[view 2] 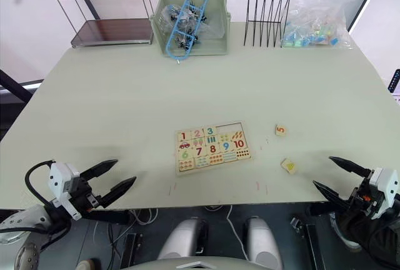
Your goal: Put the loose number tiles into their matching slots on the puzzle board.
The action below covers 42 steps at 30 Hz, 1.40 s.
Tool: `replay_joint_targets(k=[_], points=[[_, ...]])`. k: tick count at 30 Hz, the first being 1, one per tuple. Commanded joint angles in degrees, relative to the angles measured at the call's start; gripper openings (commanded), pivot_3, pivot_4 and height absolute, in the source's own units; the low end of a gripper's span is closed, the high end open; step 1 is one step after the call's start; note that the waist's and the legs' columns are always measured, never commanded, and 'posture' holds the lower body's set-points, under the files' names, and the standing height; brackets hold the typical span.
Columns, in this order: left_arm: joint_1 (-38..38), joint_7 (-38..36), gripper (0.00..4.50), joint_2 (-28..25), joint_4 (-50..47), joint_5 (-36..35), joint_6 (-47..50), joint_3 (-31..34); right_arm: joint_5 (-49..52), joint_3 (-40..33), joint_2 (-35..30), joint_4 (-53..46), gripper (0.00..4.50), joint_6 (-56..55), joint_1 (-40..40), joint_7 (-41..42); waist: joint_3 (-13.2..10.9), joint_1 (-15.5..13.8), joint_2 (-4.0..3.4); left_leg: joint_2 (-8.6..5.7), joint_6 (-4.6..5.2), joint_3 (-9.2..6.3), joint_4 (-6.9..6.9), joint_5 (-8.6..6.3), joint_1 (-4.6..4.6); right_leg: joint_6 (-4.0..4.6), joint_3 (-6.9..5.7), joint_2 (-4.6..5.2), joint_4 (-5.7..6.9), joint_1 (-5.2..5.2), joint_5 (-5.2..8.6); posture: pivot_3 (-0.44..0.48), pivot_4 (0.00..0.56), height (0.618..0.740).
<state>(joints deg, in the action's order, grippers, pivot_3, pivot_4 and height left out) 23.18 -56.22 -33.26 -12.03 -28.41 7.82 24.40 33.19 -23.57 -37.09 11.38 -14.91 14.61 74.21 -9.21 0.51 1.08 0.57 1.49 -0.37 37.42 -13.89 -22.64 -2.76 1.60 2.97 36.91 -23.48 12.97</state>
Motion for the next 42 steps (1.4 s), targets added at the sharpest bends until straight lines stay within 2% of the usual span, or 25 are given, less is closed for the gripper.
replay_joint_targets(k=[1,15,29,35,42], points=[[0.19,-0.32,4.45,-0.06,0.06,-0.26,-2.04,0.52,0.71,-1.53,-0.6,-0.51,4.5,-0.03,-0.16,0.34,0.0,0.02,0.0,0.0,0.0,0.01,0.0,0.0,0.0,0.0,0.01,0.0,0.0,0.0,0.0,0.0,0.15,0.74],[-2.12,0.78,4.45,-0.57,2.01,0.92,-5.22,0.78,0.77,-0.59,0.16,-2.73,4.5,0.96,-0.54,-0.81,0.0,0.01,0.0,0.0,0.0,0.0,0.0,0.0,0.0,0.0,0.01,0.0,0.0,0.0,0.0,0.0,0.15,0.74],[-2.62,-1.38,4.45,-2.31,3.01,0.22,-5.9,0.88,0.24,0.31,0.8,-3.36,4.5,1.5,-1.44,-1.29,0.0,0.03,0.0,0.0,0.0,0.0,0.0,0.0,0.0,0.0,0.0,0.0,0.0,0.0,0.0,0.0,0.15,0.74],[-3.62,-4.2,4.45,-3.99,2.76,-1.68,-5.52,0.93,0.0,0.76,0.94,-6.13,4.5,3.11,-1.06,-2.29,0.0,-0.03,0.0,0.01,0.0,-0.02,0.0,0.0,-0.01,0.0,-0.01,0.0,0.0,0.0,0.0,0.0,0.15,0.74],[-7.98,-11.06,4.45,-8.53,2.55,-2.94,-4.5,-2.25,0.01,1.74,1.8,-12.37,4.5,7.27,-1.4,-6.95,0.0,-0.09,-0.01,0.0,0.0,-0.02,0.0,0.0,-0.02,0.0,-0.02,0.0,-0.01,-0.01,0.0,0.0,0.15,0.74]])
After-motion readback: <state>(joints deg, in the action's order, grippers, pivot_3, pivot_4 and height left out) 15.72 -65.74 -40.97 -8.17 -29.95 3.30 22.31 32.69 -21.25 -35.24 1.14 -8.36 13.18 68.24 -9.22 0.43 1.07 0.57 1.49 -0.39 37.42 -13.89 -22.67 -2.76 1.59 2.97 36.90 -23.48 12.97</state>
